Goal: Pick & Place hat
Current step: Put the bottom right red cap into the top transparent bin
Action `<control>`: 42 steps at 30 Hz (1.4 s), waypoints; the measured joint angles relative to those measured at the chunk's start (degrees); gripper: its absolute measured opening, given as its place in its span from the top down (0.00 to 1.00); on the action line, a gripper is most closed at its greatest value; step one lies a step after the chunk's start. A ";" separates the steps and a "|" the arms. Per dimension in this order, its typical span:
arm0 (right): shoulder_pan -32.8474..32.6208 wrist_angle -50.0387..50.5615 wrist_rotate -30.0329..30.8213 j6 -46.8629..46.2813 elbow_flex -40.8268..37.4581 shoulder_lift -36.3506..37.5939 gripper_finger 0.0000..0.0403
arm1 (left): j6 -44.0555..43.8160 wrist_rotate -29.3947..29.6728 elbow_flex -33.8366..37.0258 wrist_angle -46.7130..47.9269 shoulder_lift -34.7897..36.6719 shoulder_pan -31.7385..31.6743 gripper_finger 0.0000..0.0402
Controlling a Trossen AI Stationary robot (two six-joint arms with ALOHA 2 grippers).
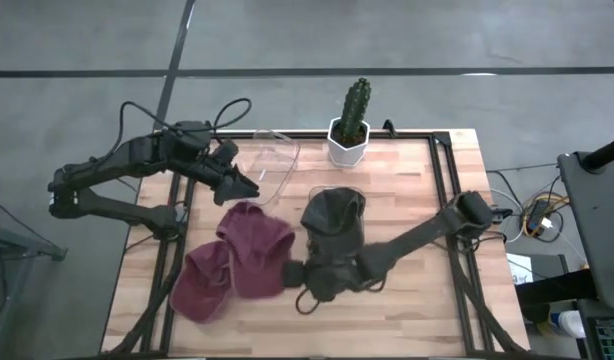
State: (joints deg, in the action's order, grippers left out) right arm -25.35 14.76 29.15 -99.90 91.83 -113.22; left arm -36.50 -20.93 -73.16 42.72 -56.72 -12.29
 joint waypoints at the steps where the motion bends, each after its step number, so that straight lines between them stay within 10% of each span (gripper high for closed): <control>1: 0.18 1.34 1.75 0.40 0.02 0.90 0.97 | -0.03 -0.01 -0.46 -0.53 0.09 0.00 0.58; 14: 1.58 25.30 19.78 0.70 0.02 15.83 0.97 | 0.43 3.79 -5.36 -0.75 2.95 0.00 0.58; 20: 3.51 27.87 29.93 3.56 0.02 20.13 0.97 | 0.26 15.33 -5.36 -0.72 3.95 0.02 0.58; 42: 12.23 9.43 28.06 23.15 -0.02 19.77 0.97 | 1.62 17.42 -5.32 -5.29 -1.91 0.06 0.58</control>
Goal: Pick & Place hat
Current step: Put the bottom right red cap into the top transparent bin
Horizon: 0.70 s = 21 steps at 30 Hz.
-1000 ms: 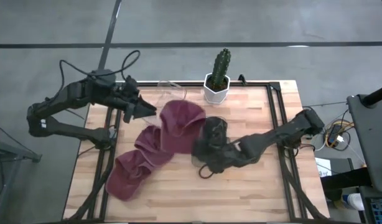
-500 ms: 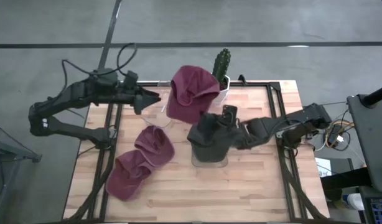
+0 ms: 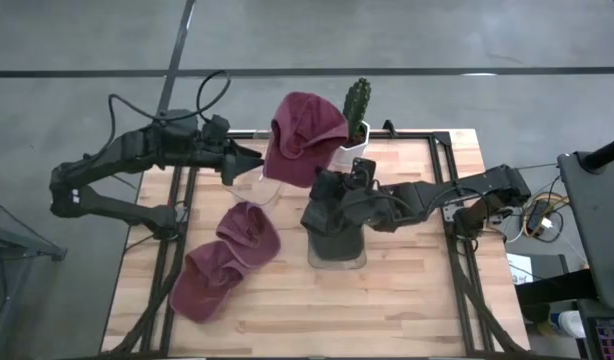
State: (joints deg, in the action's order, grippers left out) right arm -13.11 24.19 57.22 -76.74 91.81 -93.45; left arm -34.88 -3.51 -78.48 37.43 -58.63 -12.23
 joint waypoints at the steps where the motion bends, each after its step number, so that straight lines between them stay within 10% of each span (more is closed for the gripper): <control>1: 0.05 0.24 -0.06 -0.03 0.00 0.00 0.97 | -0.46 0.01 0.00 0.01 0.31 0.00 0.58; 21: 2.72 -8.07 -3.33 5.60 0.02 0.09 0.97 | 0.88 -1.67 0.07 0.02 0.30 0.03 0.58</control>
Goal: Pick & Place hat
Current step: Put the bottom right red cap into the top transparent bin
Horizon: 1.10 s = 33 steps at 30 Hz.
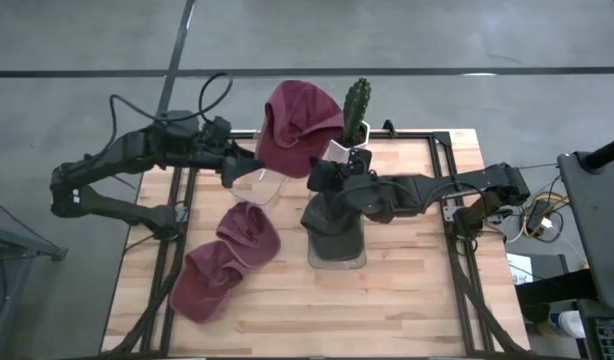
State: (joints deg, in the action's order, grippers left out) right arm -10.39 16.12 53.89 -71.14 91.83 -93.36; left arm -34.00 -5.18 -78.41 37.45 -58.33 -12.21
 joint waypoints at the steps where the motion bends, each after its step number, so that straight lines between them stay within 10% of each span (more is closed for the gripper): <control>1: -0.03 -0.29 -0.04 0.50 0.00 0.00 0.97 | 0.51 0.00 0.00 0.04 -0.12 0.00 0.58; 7: -0.02 -0.22 -2.54 0.66 0.02 -0.04 0.97 | 2.04 -0.01 0.00 0.66 -0.23 0.00 0.64; 15: -0.11 -0.85 -4.26 0.58 0.09 -0.24 0.97 | -0.62 1.96 0.02 2.17 0.07 -0.22 0.96; 21: -0.07 -0.85 -7.39 1.24 0.11 -0.29 0.96 | -3.48 1.61 0.02 5.42 0.56 -0.33 0.98; 33: 0.31 -0.36 -20.73 11.26 0.08 -0.34 0.52 | -7.54 7.74 -2.30 10.84 3.58 -1.59 0.99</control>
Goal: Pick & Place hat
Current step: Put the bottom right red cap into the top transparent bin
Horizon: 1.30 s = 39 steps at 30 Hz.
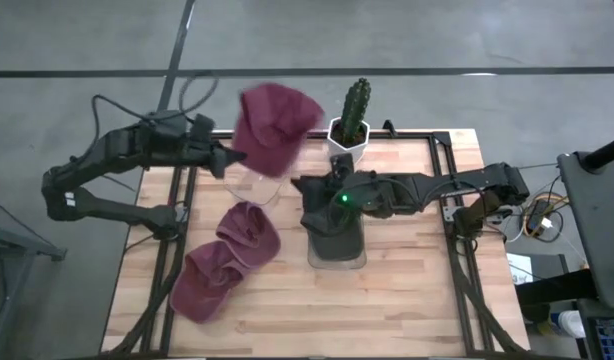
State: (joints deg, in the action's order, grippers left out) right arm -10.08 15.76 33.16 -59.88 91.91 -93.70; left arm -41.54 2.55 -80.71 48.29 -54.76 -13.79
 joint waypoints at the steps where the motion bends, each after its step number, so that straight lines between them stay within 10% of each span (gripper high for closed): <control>1: -0.18 0.36 -1.11 0.77 -0.02 0.04 0.48 | -0.25 1.87 -0.62 0.27 0.33 -0.13 0.99; 11: -1.71 -0.29 -10.17 4.76 -0.08 0.10 0.33 | -3.17 7.29 -0.26 10.96 -0.77 -3.61 0.99; 39: -2.02 -1.65 -13.87 7.89 -0.08 0.12 0.39 | 4.98 -3.63 10.70 18.15 -25.43 -19.88 0.96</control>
State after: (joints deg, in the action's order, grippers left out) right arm -12.10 14.11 19.29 -51.99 91.83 -93.58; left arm -36.56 -1.08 -70.00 66.44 -80.18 -33.68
